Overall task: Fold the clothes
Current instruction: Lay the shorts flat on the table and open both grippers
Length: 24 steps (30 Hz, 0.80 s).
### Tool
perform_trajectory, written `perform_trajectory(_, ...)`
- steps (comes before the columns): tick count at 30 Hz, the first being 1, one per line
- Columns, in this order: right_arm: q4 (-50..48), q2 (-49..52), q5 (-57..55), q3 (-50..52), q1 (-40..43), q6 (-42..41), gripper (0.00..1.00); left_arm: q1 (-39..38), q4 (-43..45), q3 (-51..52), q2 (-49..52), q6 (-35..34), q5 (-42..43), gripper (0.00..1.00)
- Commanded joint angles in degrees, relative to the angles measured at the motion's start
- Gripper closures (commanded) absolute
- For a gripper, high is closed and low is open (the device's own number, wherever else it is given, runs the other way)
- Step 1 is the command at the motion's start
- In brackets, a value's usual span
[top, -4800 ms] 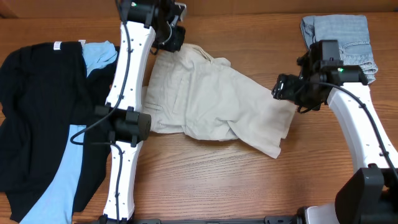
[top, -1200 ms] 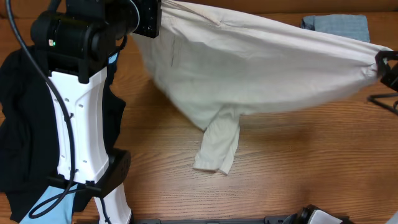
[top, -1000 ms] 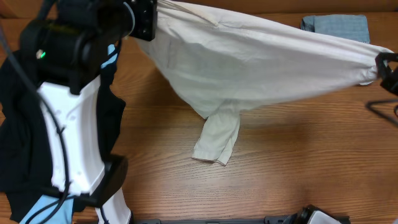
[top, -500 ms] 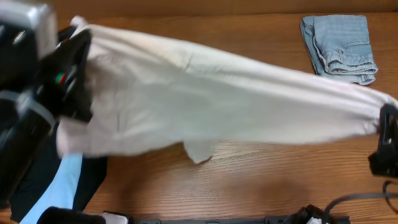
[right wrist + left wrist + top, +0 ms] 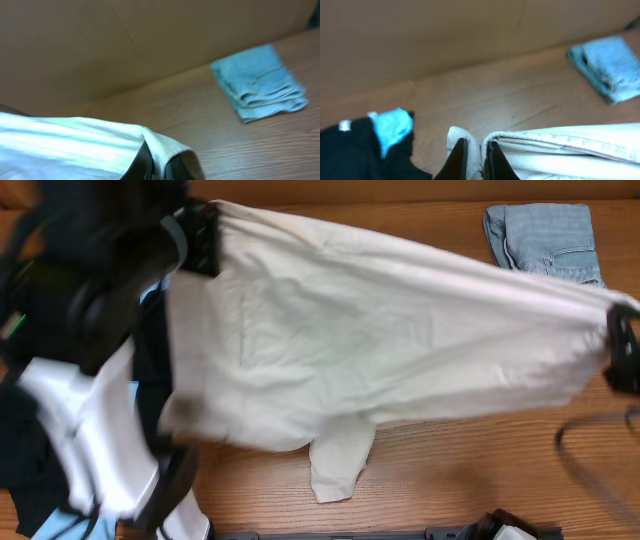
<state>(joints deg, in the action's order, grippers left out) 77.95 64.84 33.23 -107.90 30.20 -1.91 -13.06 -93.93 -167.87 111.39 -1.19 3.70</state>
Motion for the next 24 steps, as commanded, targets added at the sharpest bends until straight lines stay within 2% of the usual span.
perform_trajectory(1, -3.2, 7.9, -6.1, 4.9, 0.2, 0.3, 0.96, 1.8, 1.9, -0.1, 7.2, -0.3, -9.1, 0.96)
perform_trajectory(8, -15.3, 25.5, -6.1, 10.9, -6.9, 0.3, 0.96, 1.8, 8.7, -0.1, 20.7, -0.3, -9.3, 0.96)
perform_trajectory(15, -34.8, 41.9, -8.9, 10.9, -14.8, 0.0, 0.95, 1.8, 23.5, -0.1, 30.8, -0.3, -10.3, 0.95)
perform_trajectory(16, -37.4, 43.6, -10.0, 10.9, -15.7, -0.9, 0.94, 1.8, 26.0, -0.1, 32.0, -0.3, -10.3, 0.9)
perform_trajectory(17, -40.2, 45.3, -11.2, 10.9, -16.6, -2.0, 0.92, 1.8, 28.1, -0.1, 33.0, -0.3, -10.3, 0.75)
perform_trajectory(18, -42.6, 46.7, -11.7, 10.9, -17.3, -3.0, 0.85, 1.8, 30.3, -0.1, 34.0, -0.3, -10.3, 0.6)
perform_trajectory(19, -44.7, 47.9, -11.7, 10.9, -18.0, -3.4, 0.67, 1.8, 32.8, -0.1, 35.2, -0.3, -10.3, 0.37)
perform_trajectory(20, -46.8, 48.9, -11.7, 10.9, -18.7, -4.0, 0.37, 1.8, 34.6, -0.1, 36.1, -0.3, -10.3, 0.0)
perform_trajectory(21, -48.7, 49.9, -11.7, 10.9, -19.3, -4.4, 0.17, 1.8, 35.9, -0.1, 37.0, -0.4, -10.3, 0.0)
perform_trajectory(22, -50.0, 50.4, -11.8, 10.9, -19.8, -4.9, 0.06, 1.9, 36.5, -0.1, 37.7, -1.1, -10.3, 0.0)
perform_trajectory(23, -50.9, 50.5, -11.8, 10.9, -20.2, -5.8, 0.0, 2.1, 36.8, -0.1, 38.2, -2.3, -10.3, 0.0)
perform_trajectory(24, -51.4, 50.5, -11.8, 10.9, -20.3, -6.6, 0.0, 2.4, 36.7, -0.1, 38.2, -4.0, -10.3, 0.0)
